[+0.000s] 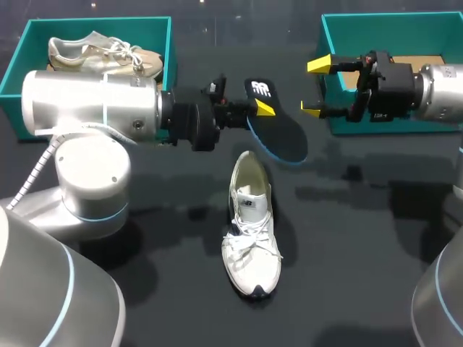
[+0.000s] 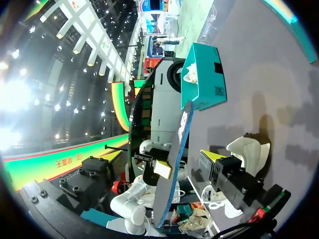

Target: Take the shoe out of the shoebox, open the shoe tongue, remove and reinsert the insole, then place the shoe into the shoebox

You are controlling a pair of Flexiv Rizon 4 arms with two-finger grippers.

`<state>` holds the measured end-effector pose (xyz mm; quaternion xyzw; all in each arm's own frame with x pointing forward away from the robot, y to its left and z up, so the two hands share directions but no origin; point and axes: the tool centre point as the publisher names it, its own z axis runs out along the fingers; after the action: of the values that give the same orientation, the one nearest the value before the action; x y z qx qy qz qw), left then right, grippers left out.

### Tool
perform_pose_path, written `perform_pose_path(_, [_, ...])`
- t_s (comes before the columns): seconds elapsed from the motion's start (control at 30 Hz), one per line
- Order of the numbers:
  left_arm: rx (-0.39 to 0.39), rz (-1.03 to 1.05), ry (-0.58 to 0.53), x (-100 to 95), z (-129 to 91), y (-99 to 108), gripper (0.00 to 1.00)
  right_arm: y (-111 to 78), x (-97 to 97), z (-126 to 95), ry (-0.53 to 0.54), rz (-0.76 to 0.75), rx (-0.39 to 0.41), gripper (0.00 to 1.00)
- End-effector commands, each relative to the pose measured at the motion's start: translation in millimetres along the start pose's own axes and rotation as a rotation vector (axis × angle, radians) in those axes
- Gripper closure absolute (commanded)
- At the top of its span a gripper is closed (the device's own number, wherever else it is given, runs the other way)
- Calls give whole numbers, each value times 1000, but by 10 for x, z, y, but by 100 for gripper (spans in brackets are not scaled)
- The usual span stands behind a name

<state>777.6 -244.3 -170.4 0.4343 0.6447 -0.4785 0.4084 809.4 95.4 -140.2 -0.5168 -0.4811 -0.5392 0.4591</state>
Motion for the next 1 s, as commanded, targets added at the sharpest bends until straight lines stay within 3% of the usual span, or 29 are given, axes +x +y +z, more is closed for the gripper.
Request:
perform_pose_path(0.03, [30,-156,57,-99,-125,61,100,-13,4,-1,-4,1,-1,0])
perform_pose_path(0.33, [79,-633,65,-283,-389,214,100,-13,4,-1,-4,1,-1,0])
perform_pose_path(0.7, [79,-633,65,-283,-389,214,100,-13,4,-1,-4,1,-1,0])
perform_pose_path(1.0, [205,-1319,91,-253,-369,80,100,-13,4,-1,-4,1,-1,0])
